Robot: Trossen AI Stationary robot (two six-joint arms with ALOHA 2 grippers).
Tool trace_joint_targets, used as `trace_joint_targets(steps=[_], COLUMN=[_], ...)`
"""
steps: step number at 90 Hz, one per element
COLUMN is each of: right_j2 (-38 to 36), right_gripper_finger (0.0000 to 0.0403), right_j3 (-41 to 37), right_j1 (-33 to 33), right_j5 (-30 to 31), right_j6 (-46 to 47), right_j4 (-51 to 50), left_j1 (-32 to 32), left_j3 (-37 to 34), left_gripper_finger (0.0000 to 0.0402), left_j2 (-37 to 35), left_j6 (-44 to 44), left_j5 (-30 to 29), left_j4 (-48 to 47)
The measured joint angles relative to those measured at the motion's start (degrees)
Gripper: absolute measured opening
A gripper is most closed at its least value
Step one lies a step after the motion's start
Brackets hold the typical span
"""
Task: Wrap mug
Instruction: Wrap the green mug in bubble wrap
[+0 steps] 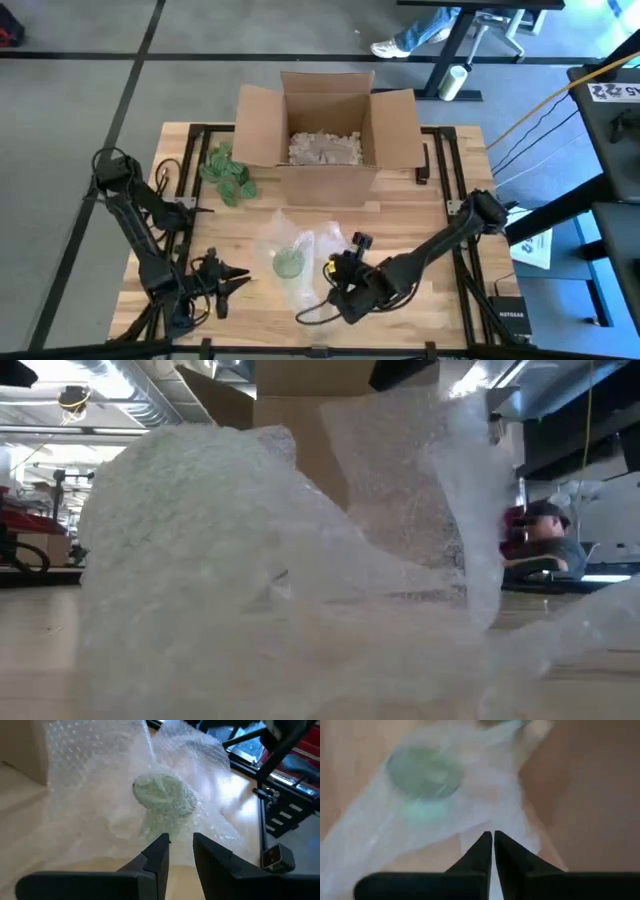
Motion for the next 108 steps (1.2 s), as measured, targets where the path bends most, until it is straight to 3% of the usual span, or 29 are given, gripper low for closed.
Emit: trace_joint_targets(steps=[9, 24, 46, 57, 78, 93, 108], right_j2=[-0.25, -0.58, -2.4, -2.4, -2.57, -1.87, -0.92], right_gripper_finger=[0.0001, 0.0001, 0.0017, 0.0046, 0.0136, 0.0186, 0.0199], right_j3=[0.0, 0.0, 0.49, 4.02, 7.74, 7.8, 7.69], right_j1=[0.06, 0.07, 0.06, 0.09, 0.0, -0.29, -0.78], right_j5=[5.18, 5.09, -11.44, -14.01, -16.37, -18.82, -19.11], right_j6=[5.6, 3.67, -13.84, -18.63, -25.24, -21.25, -19.15], right_j4=[0.38, 4.91, 13.12, 12.77, 9.22, 3.78, 3.05], left_j1=[-0.1, -0.82, -1.91, -1.9, -1.88, -1.88, -1.86], left_j3=[-0.04, -0.04, -0.04, -0.04, -0.04, -0.04, -0.02], left_gripper_finger=[0.007, 0.007, 0.007, 0.007, 0.007, 0.007, 0.007], left_j2=[0.41, 0.59, 0.59, 0.59, 0.59, 0.59, 0.59], left_j6=[1.36, 3.96, 4.24, 4.23, 3.97, 3.96, 4.04], left_j5=[0.03, 0.04, 0.02, 0.02, 0.0, 0.0, -0.11], left_j4=[1.14, 2.7, 2.71, 2.73, 2.72, 2.7, 2.73])
